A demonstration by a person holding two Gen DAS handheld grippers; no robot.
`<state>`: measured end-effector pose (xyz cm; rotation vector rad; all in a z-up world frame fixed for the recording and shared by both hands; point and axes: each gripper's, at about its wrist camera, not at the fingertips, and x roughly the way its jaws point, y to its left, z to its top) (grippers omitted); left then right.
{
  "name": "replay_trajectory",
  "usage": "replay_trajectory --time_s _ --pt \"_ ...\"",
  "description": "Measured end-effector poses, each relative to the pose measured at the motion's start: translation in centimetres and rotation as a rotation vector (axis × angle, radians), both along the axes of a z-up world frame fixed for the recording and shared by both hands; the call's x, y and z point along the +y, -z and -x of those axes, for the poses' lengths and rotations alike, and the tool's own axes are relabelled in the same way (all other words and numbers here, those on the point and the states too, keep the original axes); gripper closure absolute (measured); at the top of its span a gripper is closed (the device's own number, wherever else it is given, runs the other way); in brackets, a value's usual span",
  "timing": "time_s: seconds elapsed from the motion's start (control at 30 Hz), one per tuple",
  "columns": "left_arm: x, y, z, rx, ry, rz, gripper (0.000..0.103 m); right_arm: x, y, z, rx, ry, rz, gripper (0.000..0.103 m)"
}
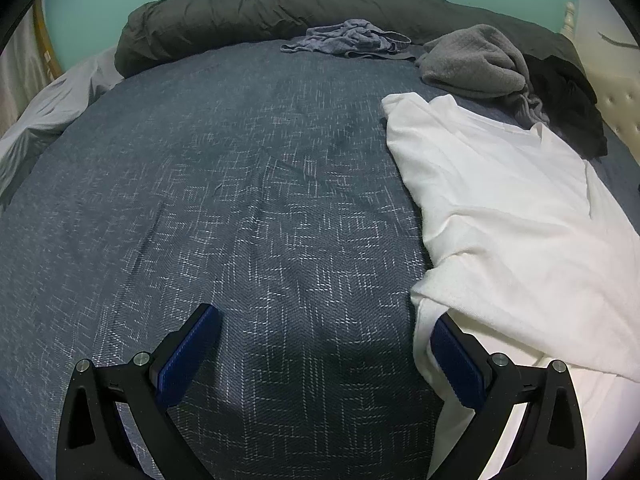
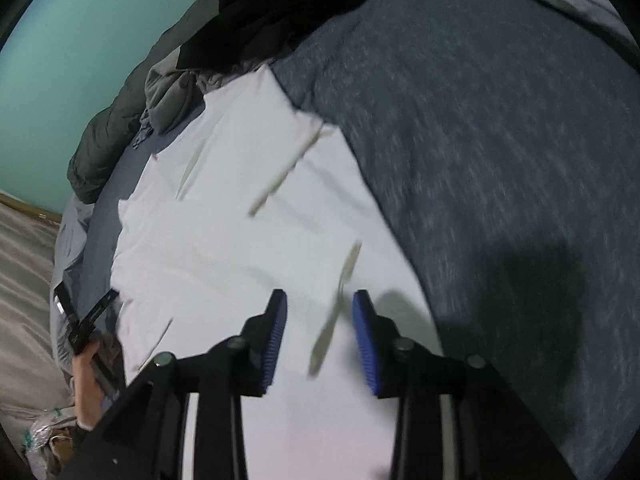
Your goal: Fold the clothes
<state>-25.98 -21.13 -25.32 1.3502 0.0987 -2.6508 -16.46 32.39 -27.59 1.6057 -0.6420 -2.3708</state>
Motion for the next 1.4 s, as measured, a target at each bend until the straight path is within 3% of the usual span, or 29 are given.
replay_trajectory --time_s 0.2,0.27,0.3,0.33,0.4,0.83,1.07,1.23,1.4 --pt "0.0 0.2 0.2 -0.003 0.002 -0.002 0.000 -1.0 1.9 3.0 -0.019 -0.014 -0.059 0.068" --pt "0.0 0.3 0.4 -0.005 0.003 -0.004 0.000 -1.3 2.5 3.3 -0.017 -0.022 -0.076 0.078" --pt "0.0 0.3 0.4 -0.005 0.003 -0.004 0.000 -1.3 2.6 3.3 -0.013 -0.024 -0.084 0.092" --pt "-0.1 0.3 0.4 -0.006 0.003 -0.005 0.000 -1.1 2.6 3.1 -0.008 -0.020 -0.086 0.099" --pt "-0.1 0.4 0.4 -0.006 0.002 -0.006 0.000 -0.6 2.5 2.8 0.001 -0.008 -0.087 0.101" --pt "-0.7 0.3 0.0 -0.001 -0.004 -0.049 0.000 0.6 2.5 2.2 0.009 0.030 -0.059 0.101" --pt "-1.3 -2.4 -1.2 0.028 0.000 -0.123 0.000 -0.2 0.5 2.1 0.038 -0.009 -0.141 0.100" --pt "-1.1 -3.6 -0.4 0.069 0.000 -0.084 0.000 -1.5 -1.8 2.8 0.093 -0.044 -0.181 0.100" --pt "0.3 -1.7 0.8 0.022 0.051 -0.021 0.000 -5.1 -3.6 4.8 0.123 -0.125 -0.155 0.100"
